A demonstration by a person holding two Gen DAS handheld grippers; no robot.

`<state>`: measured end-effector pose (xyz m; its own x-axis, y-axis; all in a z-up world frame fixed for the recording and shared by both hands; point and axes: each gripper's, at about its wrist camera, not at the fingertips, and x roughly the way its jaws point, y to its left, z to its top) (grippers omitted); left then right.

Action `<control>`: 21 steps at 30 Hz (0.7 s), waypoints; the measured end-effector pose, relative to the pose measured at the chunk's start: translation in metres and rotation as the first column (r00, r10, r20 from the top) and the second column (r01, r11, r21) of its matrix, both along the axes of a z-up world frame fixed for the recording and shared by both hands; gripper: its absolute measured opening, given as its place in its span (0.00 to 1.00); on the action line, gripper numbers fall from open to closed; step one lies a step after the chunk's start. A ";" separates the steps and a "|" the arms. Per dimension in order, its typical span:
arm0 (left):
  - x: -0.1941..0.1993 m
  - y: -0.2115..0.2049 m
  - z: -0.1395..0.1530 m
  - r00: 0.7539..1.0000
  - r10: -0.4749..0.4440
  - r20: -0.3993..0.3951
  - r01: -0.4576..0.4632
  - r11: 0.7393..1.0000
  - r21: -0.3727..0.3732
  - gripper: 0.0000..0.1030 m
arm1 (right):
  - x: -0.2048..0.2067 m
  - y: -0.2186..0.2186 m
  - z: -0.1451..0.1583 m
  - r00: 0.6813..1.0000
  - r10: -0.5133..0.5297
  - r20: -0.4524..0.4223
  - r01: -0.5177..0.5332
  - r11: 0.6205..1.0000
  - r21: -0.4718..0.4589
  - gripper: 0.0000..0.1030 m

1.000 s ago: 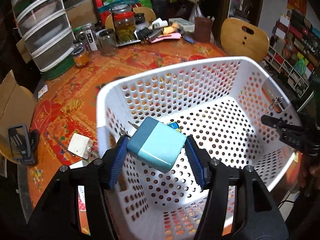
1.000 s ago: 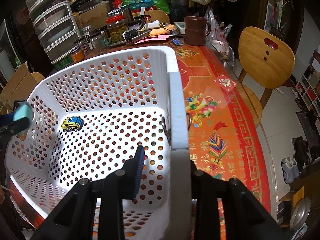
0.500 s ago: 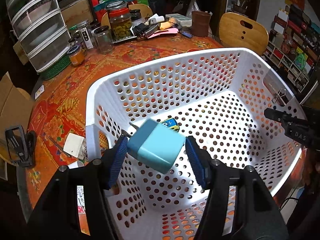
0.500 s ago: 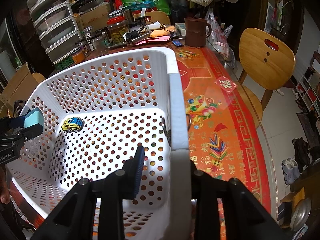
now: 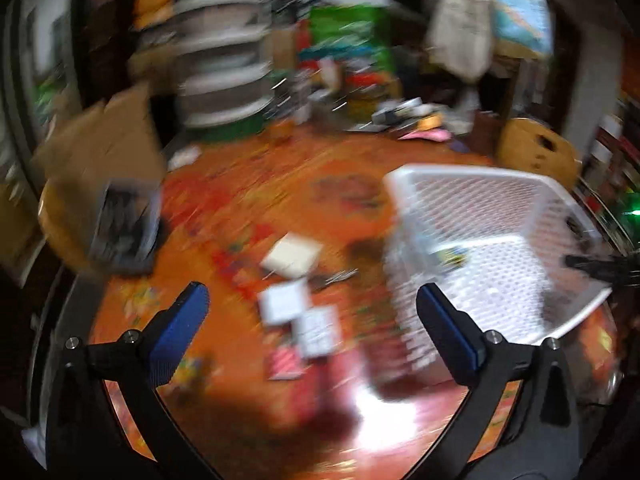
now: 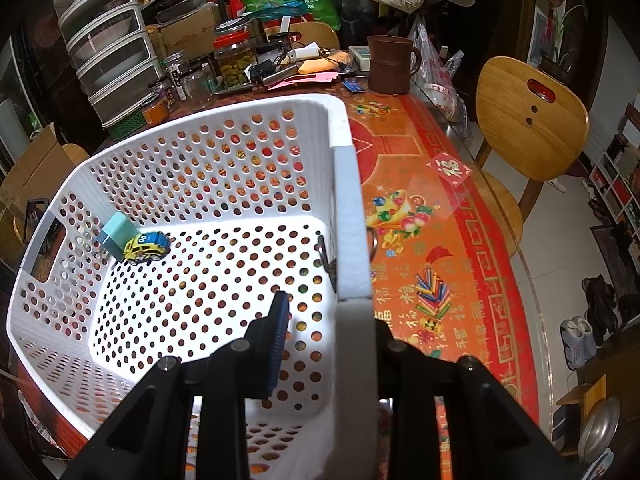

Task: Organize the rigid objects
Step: 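Grasp the white charger with the left tool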

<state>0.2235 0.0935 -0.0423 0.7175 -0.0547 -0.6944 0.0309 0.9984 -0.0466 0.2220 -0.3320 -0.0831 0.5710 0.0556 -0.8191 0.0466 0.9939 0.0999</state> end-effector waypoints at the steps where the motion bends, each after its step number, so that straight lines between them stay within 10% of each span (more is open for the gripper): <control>1: 0.001 0.011 -0.013 0.999 0.013 -0.031 -0.013 1.000 -0.011 0.99 | -0.001 0.000 0.000 1.000 0.000 0.001 0.000 1.000 0.000 0.28; 11: 0.018 0.026 -0.100 0.982 0.027 -0.184 -0.030 1.000 -0.009 0.99 | -0.002 0.001 -0.001 1.000 -0.007 -0.003 0.007 1.000 -0.003 0.28; 21: 0.026 -0.009 -0.096 0.992 -0.008 -0.127 0.009 1.000 0.010 0.99 | -0.003 0.001 -0.001 1.000 -0.007 -0.008 0.007 1.000 -0.013 0.28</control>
<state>0.2494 0.0842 -0.1382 0.6231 -0.0525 -0.7804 0.0339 0.9986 -0.0401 0.2192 -0.3312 -0.0839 0.5647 0.0411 -0.8243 0.0544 0.9947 0.0868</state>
